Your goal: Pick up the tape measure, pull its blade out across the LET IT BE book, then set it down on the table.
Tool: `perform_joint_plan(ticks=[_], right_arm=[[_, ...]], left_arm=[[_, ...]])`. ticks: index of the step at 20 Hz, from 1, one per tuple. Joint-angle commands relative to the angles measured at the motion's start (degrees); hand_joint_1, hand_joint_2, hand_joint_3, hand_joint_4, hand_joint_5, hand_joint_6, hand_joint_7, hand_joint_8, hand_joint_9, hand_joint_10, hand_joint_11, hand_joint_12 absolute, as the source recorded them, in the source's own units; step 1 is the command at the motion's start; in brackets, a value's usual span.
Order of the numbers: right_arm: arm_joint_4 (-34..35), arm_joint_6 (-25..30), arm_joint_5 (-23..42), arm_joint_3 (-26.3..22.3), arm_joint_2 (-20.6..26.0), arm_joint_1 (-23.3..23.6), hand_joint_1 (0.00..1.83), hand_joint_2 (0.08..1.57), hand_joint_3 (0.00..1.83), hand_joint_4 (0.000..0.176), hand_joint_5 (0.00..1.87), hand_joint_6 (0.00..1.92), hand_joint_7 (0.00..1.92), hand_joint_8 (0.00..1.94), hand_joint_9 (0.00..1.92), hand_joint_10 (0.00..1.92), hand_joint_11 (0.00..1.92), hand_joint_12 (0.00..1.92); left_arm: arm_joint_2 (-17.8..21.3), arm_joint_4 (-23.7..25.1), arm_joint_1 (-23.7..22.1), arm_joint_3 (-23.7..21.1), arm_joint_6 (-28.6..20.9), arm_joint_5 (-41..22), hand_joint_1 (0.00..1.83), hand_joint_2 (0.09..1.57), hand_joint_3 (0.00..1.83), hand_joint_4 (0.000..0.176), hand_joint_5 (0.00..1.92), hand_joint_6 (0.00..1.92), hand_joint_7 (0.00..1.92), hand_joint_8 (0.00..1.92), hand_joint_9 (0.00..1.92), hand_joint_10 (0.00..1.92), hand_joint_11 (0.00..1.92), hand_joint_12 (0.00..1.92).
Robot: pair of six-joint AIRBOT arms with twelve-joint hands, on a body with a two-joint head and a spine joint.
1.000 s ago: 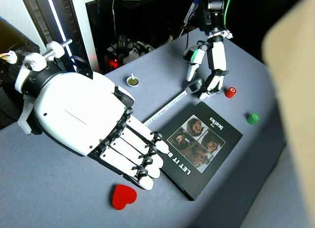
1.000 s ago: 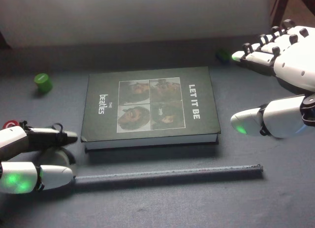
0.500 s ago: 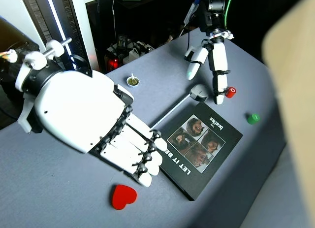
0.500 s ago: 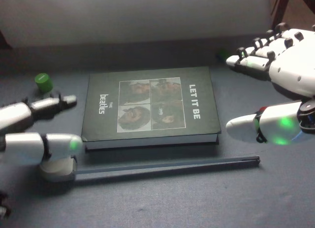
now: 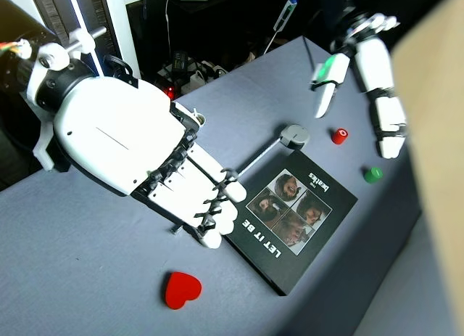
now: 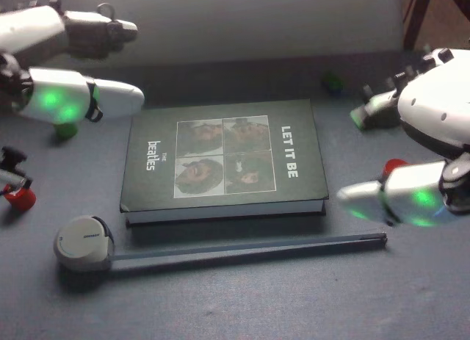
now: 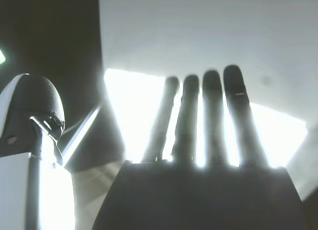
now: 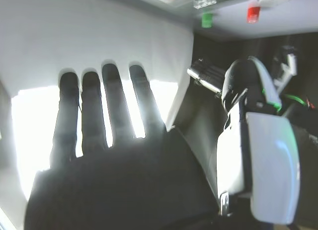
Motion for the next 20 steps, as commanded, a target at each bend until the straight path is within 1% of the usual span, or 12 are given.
perform_joint_plan(ticks=[1,2,3,4,7,8,11,12,13,14,15,20], right_arm=[[-3.6,0.1,-1.6,-0.3,0.0,0.9,0.82,1.05,0.00,0.000,0.74,1.59,0.84,1.72,1.09,1.86,1.25,1.90],[-3.6,0.0,-1.9,-0.3,-0.1,0.6,0.82,1.05,0.00,0.000,0.74,1.59,0.84,1.72,1.09,1.86,1.25,1.90],[-3.6,0.1,-1.6,-0.3,-0.2,0.5,0.97,1.04,0.00,0.000,0.81,1.85,0.95,1.90,1.23,1.91,1.53,1.92],[-3.6,0.2,-1.1,-0.3,-0.2,0.2,1.03,1.05,0.00,0.000,0.90,1.91,1.09,1.93,1.36,1.92,1.66,1.92],[-3.9,0.2,-0.3,-0.3,-0.1,-0.3,0.96,1.20,0.01,0.000,1.23,1.92,1.47,1.94,1.62,1.92,1.83,1.92],[-4.5,0.6,0.3,-0.3,0.0,-0.8,0.94,1.26,0.00,0.168,1.34,1.92,1.52,1.94,1.65,1.92,1.86,1.92],[-4.9,0.7,1.0,-0.3,0.1,-1.1,0.96,1.28,0.00,0.176,1.33,1.92,1.47,1.94,1.66,1.92,1.82,1.92],[-5.0,0.7,1.1,-0.3,0.1,-1.1,0.96,1.29,0.00,0.176,1.33,1.92,1.47,1.94,1.67,1.92,1.83,1.92],[-5.0,0.7,1.2,-0.3,0.1,-1.1,0.96,1.29,0.01,0.176,1.33,1.92,1.47,1.94,1.67,1.92,1.83,1.92],[-5.0,0.7,1.3,-0.3,0.1,-1.1,0.96,1.30,0.01,0.176,1.32,1.92,1.47,1.94,1.68,1.92,1.84,1.92],[-5.0,0.7,1.5,-0.3,0.1,-1.1,0.95,1.30,0.01,0.176,1.32,1.92,1.48,1.94,1.68,1.92,1.85,1.92],[-5.4,0.7,1.8,-0.3,0.1,-1.1,0.88,1.33,0.01,0.176,1.34,1.92,1.57,1.94,1.77,1.92,1.92,1.92]], left_arm=[[0.1,-0.1,-1.1,-0.3,0.4,-2.8,0.94,1.19,0.01,0.036,0.76,1.06,0.58,1.50,0.71,1.80,0.79,1.83],[-0.2,-0.1,-3.2,-0.9,2.0,-1.6,0.94,1.19,0.01,0.036,0.76,1.06,0.58,1.50,0.71,1.80,0.79,1.83],[-0.6,-0.1,-5.3,-1.8,5.1,0.5,0.91,1.16,0.00,0.000,0.64,1.71,0.75,1.84,0.96,1.90,1.05,1.90],[-0.9,-1.1,-7.8,-2.9,10.0,4.3,0.92,1.15,0.00,0.000,0.73,1.88,0.91,1.90,1.08,1.92,1.17,1.92],[-1.7,-7.8,-9.4,-6.0,20.3,5.5,0.87,1.16,0.00,0.000,1.23,1.92,1.38,1.92,1.41,1.92,1.44,1.92],[-2.1,-4.1,-11.4,-9.1,29.2,4.4,0.68,1.27,0.00,0.000,1.41,1.92,1.53,1.92,1.59,1.92,1.65,1.92],[-3.8,-38.9,-14.9,-13.9,72.1,1.6,0.40,1.41,0.01,0.021,1.39,1.92,1.55,1.92,1.63,1.92,1.71,1.92],[-4.2,-55.0,-14.8,-16.8,87.2,-5.4,0.41,1.42,0.00,0.071,1.40,1.92,1.56,1.92,1.64,1.92,1.72,1.92],[-5.1,-69.4,-15.1,-19.4,99.4,-12.9,0.42,1.42,0.00,0.089,1.40,1.92,1.56,1.92,1.64,1.92,1.73,1.92],[-5.7,-73.4,-15.6,-20.2,103.2,-14.9,0.43,1.42,0.00,0.140,1.40,1.92,1.57,1.92,1.65,1.92,1.74,1.92],[-7.2,-82.3,-16.7,-21.2,109.5,-19.4,0.43,1.42,0.00,0.151,1.41,1.92,1.57,1.92,1.65,1.92,1.74,1.92],[-12.4,-94.1,-18.9,-26.4,111.1,-38.2,0.55,1.38,0.00,0.176,1.34,1.92,1.49,1.92,1.57,1.92,1.64,1.92]])
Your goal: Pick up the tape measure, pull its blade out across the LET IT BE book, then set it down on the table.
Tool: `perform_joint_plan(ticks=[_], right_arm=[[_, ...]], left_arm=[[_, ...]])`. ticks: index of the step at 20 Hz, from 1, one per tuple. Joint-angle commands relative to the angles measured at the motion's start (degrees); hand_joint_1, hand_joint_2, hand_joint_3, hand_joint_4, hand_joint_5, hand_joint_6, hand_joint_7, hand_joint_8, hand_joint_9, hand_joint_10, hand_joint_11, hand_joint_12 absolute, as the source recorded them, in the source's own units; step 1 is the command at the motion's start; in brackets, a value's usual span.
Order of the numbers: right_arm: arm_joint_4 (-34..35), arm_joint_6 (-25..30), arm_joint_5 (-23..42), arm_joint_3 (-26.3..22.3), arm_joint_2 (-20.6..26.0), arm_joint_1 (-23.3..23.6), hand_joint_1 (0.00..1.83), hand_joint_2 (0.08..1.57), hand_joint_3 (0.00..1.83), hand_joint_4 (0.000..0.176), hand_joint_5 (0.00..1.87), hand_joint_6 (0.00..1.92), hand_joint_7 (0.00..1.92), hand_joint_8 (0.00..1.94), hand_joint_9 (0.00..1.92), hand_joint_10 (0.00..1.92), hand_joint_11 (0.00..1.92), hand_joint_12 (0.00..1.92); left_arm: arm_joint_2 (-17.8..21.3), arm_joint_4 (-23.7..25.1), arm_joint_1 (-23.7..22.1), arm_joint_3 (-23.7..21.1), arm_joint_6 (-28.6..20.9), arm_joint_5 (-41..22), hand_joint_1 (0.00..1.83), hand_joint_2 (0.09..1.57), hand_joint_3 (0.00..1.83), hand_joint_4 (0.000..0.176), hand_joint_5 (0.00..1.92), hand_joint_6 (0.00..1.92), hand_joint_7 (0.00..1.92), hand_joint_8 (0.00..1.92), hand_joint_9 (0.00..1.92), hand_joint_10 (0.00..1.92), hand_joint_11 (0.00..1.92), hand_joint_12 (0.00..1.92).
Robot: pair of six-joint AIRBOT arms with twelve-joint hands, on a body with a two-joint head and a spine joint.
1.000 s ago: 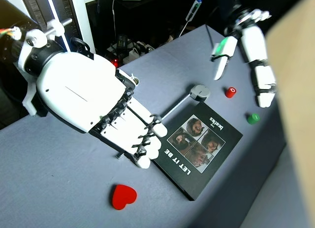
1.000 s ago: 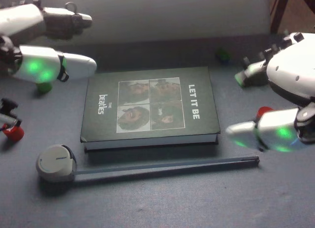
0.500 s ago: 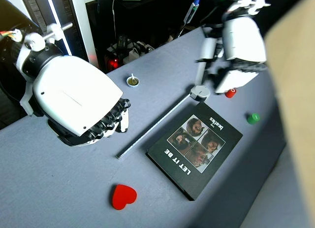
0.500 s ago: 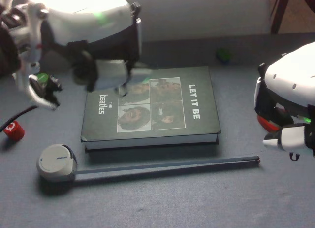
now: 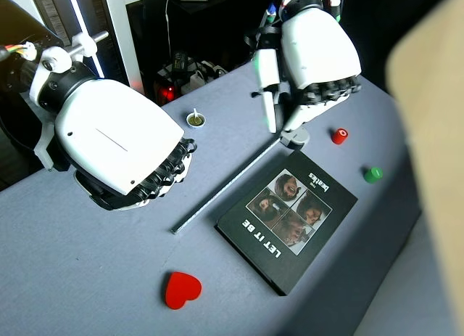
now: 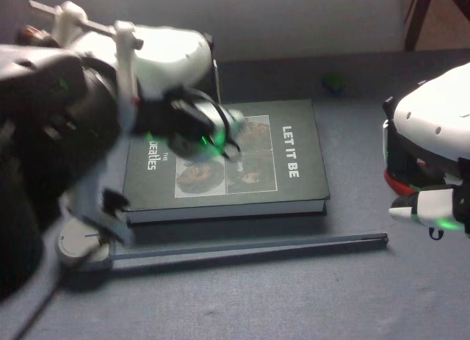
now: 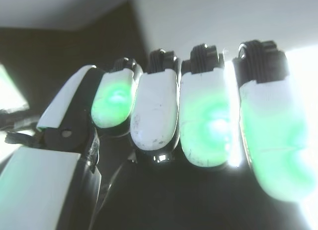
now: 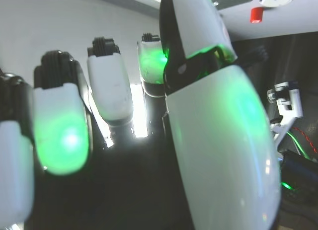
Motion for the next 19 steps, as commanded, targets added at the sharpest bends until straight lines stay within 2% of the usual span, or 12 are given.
perform_joint_plan(ticks=[1,5,9,13,19], right_arm=[[-4.1,0.1,0.3,-0.2,0.3,0.4,0.89,1.32,0.00,0.176,1.34,1.92,1.57,1.94,1.75,1.92,1.91,1.92],[-5.5,0.9,0.3,-0.2,0.4,0.2,0.92,1.33,0.00,0.176,1.44,1.92,1.56,1.94,1.74,1.92,1.85,1.92],[-7.4,2.1,0.3,-0.2,0.5,-0.1,0.91,1.35,0.01,0.176,1.41,1.92,1.56,1.94,1.71,1.92,1.83,1.92],[-7.5,2.1,0.4,-0.2,0.6,-0.3,0.96,1.32,0.00,0.176,1.40,1.92,1.56,1.94,1.69,1.92,1.82,1.92],[-8.1,2.4,0.6,-0.2,0.7,-0.8,0.98,1.32,0.00,0.176,1.40,1.92,1.57,1.94,1.70,1.92,1.83,1.92]], left_arm=[[-0.4,3.1,-0.2,-0.6,-0.9,-3.1,0.57,1.37,0.00,0.176,1.34,1.92,1.49,1.92,1.56,1.92,1.62,1.92],[-3.6,3.8,2.5,-4.2,-6.3,-10.1,0.62,1.35,0.00,0.176,1.37,1.92,1.50,1.92,1.57,1.92,1.64,1.92],[-5.8,4.7,2.4,-4.5,-6.0,-11.4,0.64,1.33,0.00,0.176,1.39,1.92,1.52,1.92,1.58,1.92,1.65,1.92],[-6.2,4.9,2.6,-4.8,-6.0,-11.5,0.70,1.28,0.00,0.176,1.37,1.92,1.54,1.92,1.59,1.92,1.67,1.92],[-6.2,5.2,2.6,-4.8,-6.4,-11.5,0.60,1.33,0.01,0.176,1.36,1.92,1.53,1.92,1.59,1.92,1.67,1.92]])
